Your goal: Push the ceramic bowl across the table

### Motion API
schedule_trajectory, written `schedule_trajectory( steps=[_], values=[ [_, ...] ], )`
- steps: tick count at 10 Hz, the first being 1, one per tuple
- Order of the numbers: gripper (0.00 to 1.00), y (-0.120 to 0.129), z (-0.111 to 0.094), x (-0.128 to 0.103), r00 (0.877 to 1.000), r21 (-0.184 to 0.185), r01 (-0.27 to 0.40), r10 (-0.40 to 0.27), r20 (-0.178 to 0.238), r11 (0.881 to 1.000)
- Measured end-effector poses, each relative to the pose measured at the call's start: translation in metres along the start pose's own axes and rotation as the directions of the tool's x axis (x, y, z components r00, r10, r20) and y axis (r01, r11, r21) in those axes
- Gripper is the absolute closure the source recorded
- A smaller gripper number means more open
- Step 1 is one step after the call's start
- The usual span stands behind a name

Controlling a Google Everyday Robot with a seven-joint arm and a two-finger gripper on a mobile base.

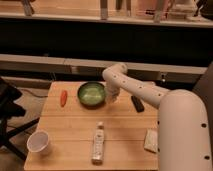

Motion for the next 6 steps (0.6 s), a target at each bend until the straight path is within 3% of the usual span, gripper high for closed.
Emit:
schedule_trajectory(
  steps=[2, 6],
  values=[
    [1.00, -0.003, 0.001, -0.005, 1.000, 0.001, 0.000, 0.000, 0.003, 1.000],
    [1.00, 0.009, 0.004, 0.020, 1.000, -0.006, -0.008, 0.008, 0.023, 1.000]
  ],
)
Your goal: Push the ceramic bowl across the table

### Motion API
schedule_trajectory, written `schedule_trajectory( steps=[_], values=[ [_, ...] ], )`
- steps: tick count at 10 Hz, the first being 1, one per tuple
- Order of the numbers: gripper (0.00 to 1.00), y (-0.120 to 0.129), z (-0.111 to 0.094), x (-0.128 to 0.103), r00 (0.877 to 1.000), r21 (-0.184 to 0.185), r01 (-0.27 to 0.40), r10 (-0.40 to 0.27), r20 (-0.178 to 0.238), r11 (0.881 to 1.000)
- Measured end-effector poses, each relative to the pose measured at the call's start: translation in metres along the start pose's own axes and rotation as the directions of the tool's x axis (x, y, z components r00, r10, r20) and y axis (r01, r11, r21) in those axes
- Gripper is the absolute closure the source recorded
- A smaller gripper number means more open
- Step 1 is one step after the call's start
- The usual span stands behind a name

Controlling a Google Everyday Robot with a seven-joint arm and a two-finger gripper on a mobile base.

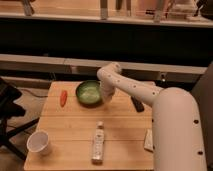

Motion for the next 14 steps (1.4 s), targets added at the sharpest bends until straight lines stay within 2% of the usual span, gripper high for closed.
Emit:
schedule_trajectory(
  steps=[2, 7, 9, 12, 14],
  values=[
    [1.00, 0.006, 0.000, 0.011, 1.000, 0.002, -0.007, 0.007, 0.008, 1.000],
    [1.00, -0.014, 0.004, -0.016, 0.999, 0.000, 0.048, -0.048, 0.010, 0.999],
    [1.00, -0.016, 0.005, -0.018, 0.998, 0.001, 0.059, -0.059, 0.015, 0.998],
    [1.00, -0.015, 0.006, -0.012, 0.998, 0.002, 0.059, -0.059, 0.024, 0.998],
    [1.00, -0.002, 0.007, 0.003, 0.998, -0.002, 0.061, -0.061, 0.029, 0.998]
  ],
)
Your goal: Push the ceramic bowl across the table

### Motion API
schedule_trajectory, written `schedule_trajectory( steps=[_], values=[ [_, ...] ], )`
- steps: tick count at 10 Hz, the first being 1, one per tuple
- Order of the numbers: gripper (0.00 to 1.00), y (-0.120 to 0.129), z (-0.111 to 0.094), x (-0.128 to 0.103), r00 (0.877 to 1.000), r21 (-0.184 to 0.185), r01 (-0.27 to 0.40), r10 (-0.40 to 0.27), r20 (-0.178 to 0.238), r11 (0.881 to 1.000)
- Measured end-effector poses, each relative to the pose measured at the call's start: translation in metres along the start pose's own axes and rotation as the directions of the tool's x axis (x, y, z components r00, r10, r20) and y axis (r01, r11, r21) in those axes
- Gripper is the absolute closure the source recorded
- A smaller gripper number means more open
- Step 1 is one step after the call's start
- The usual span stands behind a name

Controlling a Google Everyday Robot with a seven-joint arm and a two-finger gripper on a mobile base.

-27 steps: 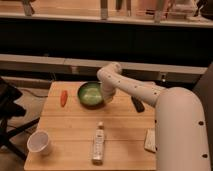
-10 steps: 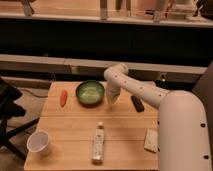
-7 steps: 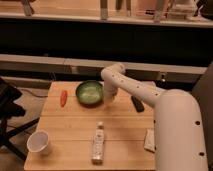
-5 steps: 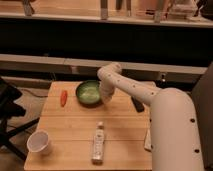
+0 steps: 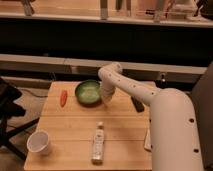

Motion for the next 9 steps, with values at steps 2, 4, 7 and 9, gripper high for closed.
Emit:
schedule_trajectory(
  steps=[2, 4, 7, 9],
  values=[
    [1.00, 0.001, 0.001, 0.002, 1.000, 0.001, 0.005, -0.005, 0.004, 1.000],
    [1.00, -0.006, 0.003, -0.001, 1.000, 0.001, 0.013, -0.013, 0.006, 1.000],
    [1.00, -0.020, 0.005, -0.022, 0.999, -0.005, 0.051, -0.051, 0.008, 0.999],
    [1.00, -0.023, 0.005, -0.025, 0.998, -0.002, 0.065, -0.065, 0.011, 0.998]
  ],
)
